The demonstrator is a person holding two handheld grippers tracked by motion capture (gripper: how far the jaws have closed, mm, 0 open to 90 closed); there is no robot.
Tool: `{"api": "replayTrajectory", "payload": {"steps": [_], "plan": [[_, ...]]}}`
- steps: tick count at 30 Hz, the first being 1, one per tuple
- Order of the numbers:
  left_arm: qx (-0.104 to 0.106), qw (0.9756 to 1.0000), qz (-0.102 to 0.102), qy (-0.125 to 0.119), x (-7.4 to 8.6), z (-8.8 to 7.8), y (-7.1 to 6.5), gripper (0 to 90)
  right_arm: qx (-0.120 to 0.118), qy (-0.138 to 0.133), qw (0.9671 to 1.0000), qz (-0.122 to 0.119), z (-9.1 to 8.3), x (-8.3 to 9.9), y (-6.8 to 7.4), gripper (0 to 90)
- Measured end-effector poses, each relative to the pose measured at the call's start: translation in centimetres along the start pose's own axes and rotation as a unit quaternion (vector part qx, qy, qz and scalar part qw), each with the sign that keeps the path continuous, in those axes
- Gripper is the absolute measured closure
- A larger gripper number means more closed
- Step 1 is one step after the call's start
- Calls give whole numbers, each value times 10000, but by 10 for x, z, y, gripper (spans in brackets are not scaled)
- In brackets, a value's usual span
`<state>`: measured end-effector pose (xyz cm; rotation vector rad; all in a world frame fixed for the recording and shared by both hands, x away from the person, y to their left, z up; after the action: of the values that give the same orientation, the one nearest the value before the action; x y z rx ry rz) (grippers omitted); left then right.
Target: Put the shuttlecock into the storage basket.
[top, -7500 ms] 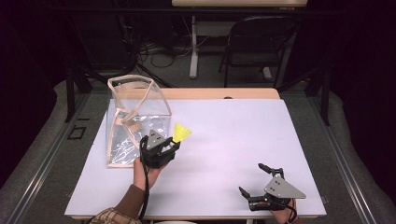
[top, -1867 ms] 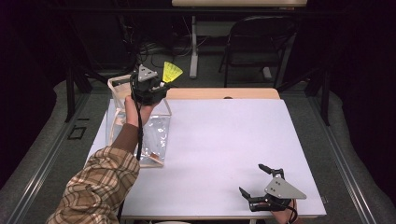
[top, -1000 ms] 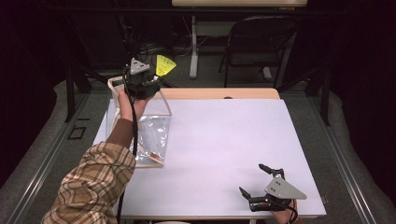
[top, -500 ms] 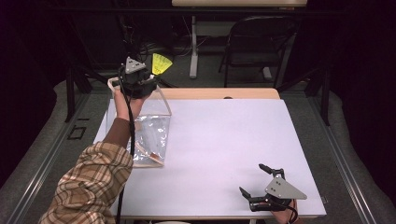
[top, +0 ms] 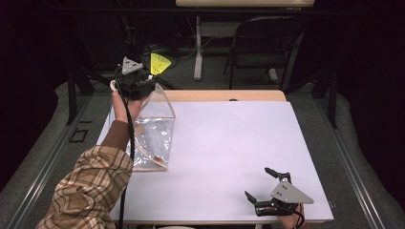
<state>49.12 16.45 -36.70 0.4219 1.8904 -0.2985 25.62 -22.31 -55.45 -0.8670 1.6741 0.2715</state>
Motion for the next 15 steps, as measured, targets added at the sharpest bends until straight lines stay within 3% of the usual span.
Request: {"api": "replayTrajectory", "payload": {"steps": [15], "plan": [[-159,9998,-110,-74,-1,-8,15,652,-19,-1,10000,21,0,0,0,17]]}}
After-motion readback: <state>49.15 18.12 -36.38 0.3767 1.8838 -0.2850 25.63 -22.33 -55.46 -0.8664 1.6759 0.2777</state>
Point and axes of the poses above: each handheld gripper's, and its own axes: z roughly forward along the jaws, x roughly out of its underside, y roughly to its left, the point moved 4 cm from there along z, roughly forward along the jaws, and after that the axes turned 4 degrees about -z, right-handed, at the moved point
